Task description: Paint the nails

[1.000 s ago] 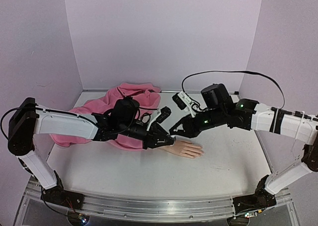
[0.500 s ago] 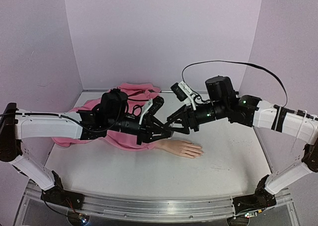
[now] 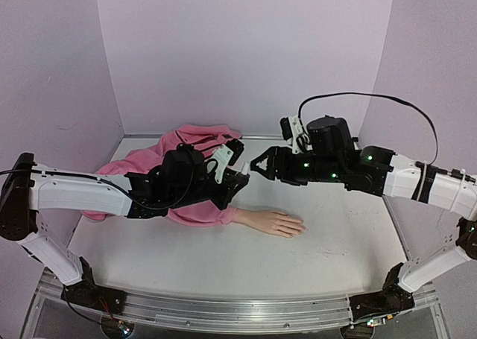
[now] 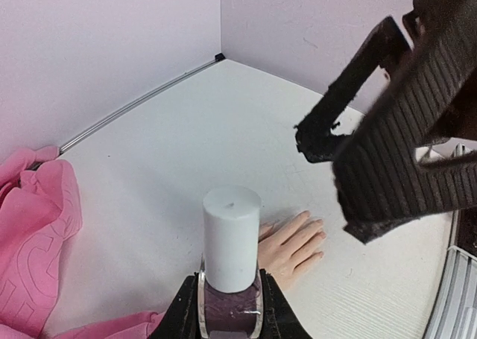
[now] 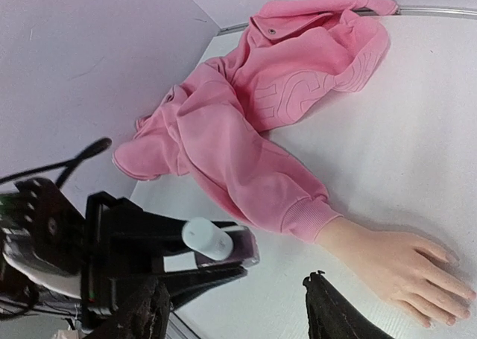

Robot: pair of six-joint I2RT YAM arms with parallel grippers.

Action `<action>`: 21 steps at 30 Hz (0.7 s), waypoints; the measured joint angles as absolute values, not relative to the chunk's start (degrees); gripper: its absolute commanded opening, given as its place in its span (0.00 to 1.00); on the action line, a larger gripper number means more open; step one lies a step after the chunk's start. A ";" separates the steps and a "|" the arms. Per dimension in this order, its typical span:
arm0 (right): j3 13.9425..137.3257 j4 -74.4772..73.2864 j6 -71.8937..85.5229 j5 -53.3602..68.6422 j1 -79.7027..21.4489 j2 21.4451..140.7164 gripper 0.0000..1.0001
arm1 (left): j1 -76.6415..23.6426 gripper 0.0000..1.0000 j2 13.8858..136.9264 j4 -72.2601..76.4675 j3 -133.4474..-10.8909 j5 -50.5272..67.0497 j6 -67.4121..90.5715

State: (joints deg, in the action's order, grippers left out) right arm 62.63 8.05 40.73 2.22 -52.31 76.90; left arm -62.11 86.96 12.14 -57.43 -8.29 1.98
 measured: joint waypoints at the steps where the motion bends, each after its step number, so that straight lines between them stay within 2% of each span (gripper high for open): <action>1: 64.01 7.73 41.17 1.23 -52.71 77.93 0.59 | -62.19 0.00 87.37 11.62 -57.69 -9.04 2.07; 7: 70.28 6.96 41.78 -4.03 -54.61 84.14 0.47 | -62.43 0.00 88.31 9.17 -58.94 -10.79 3.16; 13: 72.53 5.50 41.39 -6.94 -55.66 88.64 0.28 | -62.48 0.00 88.49 8.16 -59.55 -10.94 3.57; 17: 73.08 5.67 41.12 -6.55 -55.88 89.91 0.10 | -62.48 0.00 88.53 6.50 -60.31 -10.48 4.21; 21: 73.08 5.58 40.47 -6.46 -56.01 89.91 0.00 | -62.39 0.00 88.58 5.45 -60.73 -9.63 4.56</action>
